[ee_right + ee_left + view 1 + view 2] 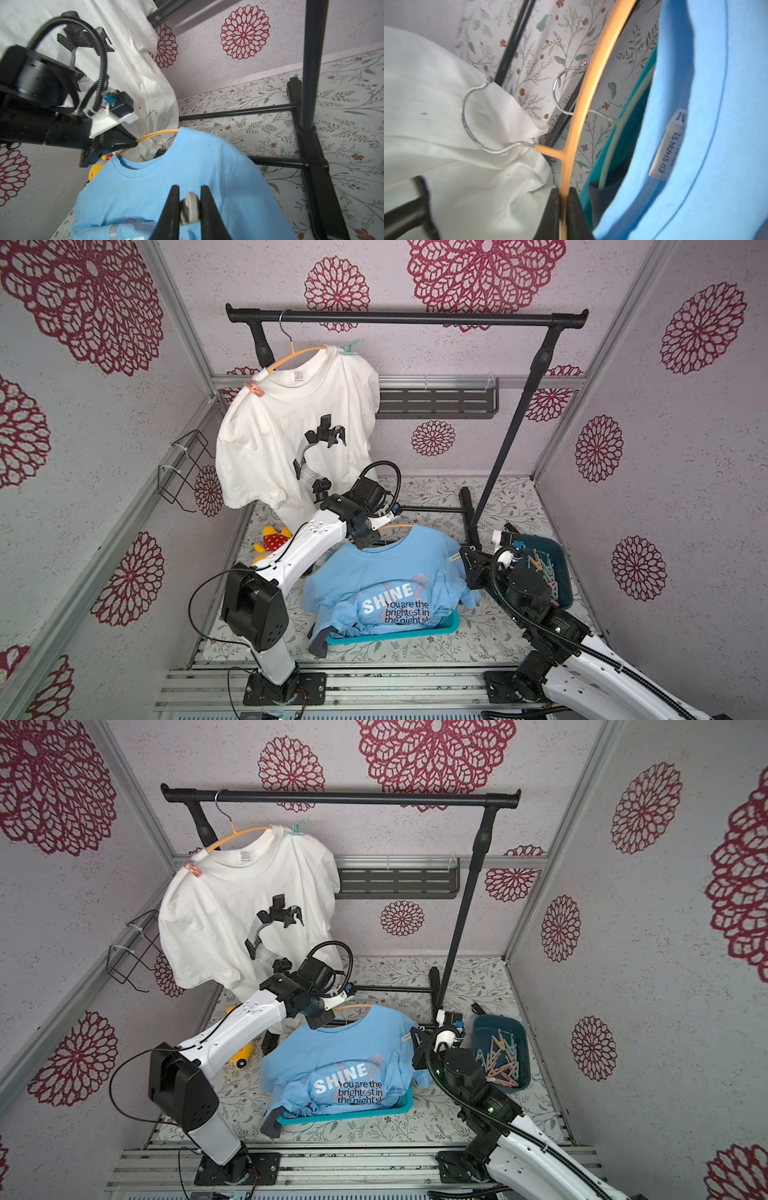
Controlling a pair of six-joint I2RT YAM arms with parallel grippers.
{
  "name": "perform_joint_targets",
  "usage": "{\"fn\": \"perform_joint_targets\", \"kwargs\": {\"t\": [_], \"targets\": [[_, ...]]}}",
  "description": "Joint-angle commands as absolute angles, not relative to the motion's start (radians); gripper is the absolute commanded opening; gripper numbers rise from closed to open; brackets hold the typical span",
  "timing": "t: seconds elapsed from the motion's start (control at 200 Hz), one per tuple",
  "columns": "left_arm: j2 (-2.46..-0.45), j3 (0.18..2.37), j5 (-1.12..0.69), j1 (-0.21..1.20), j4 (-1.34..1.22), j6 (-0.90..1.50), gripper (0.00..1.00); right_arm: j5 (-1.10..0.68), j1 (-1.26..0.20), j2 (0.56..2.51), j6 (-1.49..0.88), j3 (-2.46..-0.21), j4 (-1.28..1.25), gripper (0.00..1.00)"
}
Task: Use clothespins to secure the t-shirt on both sides of the hanger
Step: Pick up the hanger from the basket.
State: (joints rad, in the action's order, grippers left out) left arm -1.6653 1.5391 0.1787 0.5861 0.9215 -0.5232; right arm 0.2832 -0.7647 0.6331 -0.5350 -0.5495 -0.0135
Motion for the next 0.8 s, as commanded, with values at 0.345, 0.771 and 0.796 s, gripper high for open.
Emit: {"fn": "perform_joint_targets", "kwargs": {"t": [0.345, 0.771, 0.796], "targets": [[-1.368, 1.355, 0.45, 0.714, 0.594, -0.756, 0.0, 0.026, -0.688, 0.759, -0.119, -0.747, -0.212, 0.0], [-1.221, 1.247, 0.373, 0.77, 0.461, -0.84, 0.0, -0.584, -0.398, 0.842, -0.098, -0.821, -0.301, 0.0], [-1.212, 1.241, 0.367, 0.78, 0.454, -0.848, 0.0, -0.62, -0.391, 0.841, -0.094, -0.816, -0.313, 0.0]]}}
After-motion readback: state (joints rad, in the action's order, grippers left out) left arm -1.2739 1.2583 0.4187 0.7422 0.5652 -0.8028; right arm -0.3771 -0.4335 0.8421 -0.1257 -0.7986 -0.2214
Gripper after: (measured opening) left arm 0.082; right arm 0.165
